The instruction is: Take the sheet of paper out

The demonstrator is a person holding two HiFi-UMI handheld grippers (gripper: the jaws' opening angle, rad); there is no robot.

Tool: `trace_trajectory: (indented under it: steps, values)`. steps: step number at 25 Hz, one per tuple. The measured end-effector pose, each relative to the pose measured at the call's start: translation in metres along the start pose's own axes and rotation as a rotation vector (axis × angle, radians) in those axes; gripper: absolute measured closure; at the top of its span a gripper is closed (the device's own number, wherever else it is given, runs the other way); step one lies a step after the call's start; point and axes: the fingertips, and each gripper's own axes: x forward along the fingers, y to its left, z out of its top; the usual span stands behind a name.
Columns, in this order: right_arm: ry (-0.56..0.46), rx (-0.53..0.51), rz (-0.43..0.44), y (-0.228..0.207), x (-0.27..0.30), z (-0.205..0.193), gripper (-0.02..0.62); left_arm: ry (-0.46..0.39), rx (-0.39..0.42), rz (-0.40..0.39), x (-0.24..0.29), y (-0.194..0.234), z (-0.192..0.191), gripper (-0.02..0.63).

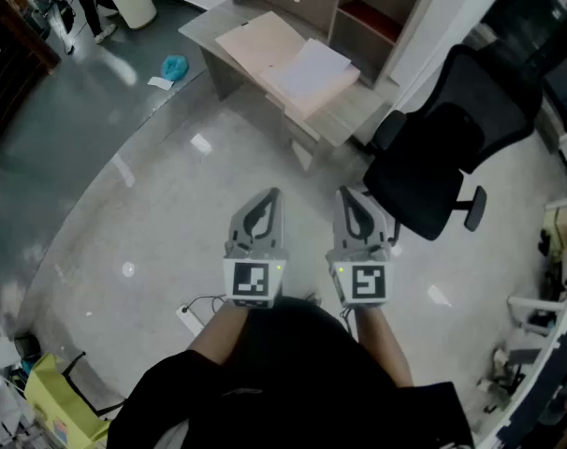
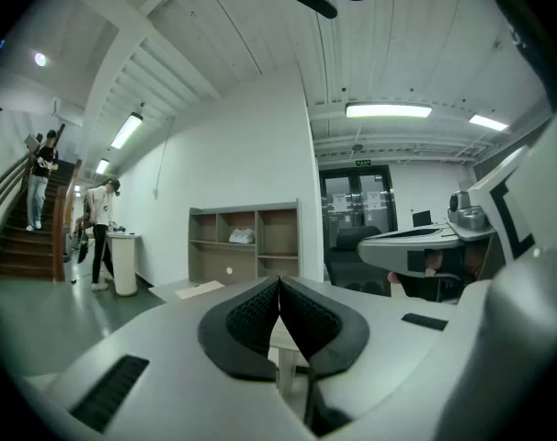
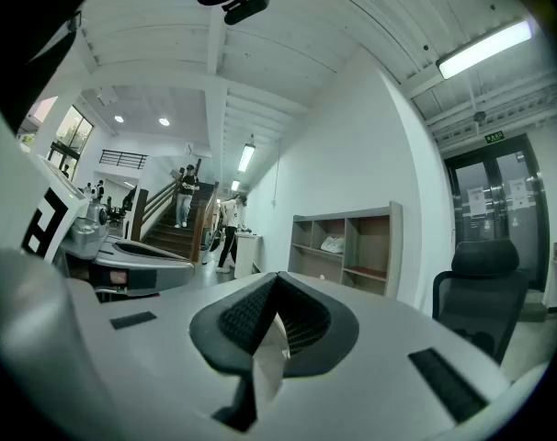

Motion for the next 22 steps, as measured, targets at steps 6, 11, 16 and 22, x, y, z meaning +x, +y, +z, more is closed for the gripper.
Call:
trace_trajectory:
  steps: [6,11,16,22]
  values:
    - [0.02,0.007,0.007,0.017,0.006,-0.004,0.579,0.002,-0.01,0.0,-0.005,0.016,-0.009,0.561]
    - [0.064,-0.035,0.005,0.031,0.017,-0.018,0.578,0.024,-0.039,-0.004,-0.003,0.032,-0.023,0.561]
    - [0.109,-0.067,0.023,0.055,0.033,-0.024,0.578,0.04,-0.082,-0.022,-0.006,0.054,-0.037,0.561]
    - [0.132,-0.065,0.021,0.083,0.056,-0.029,0.578,0.046,-0.082,-0.05,-0.006,0.09,-0.047,0.561]
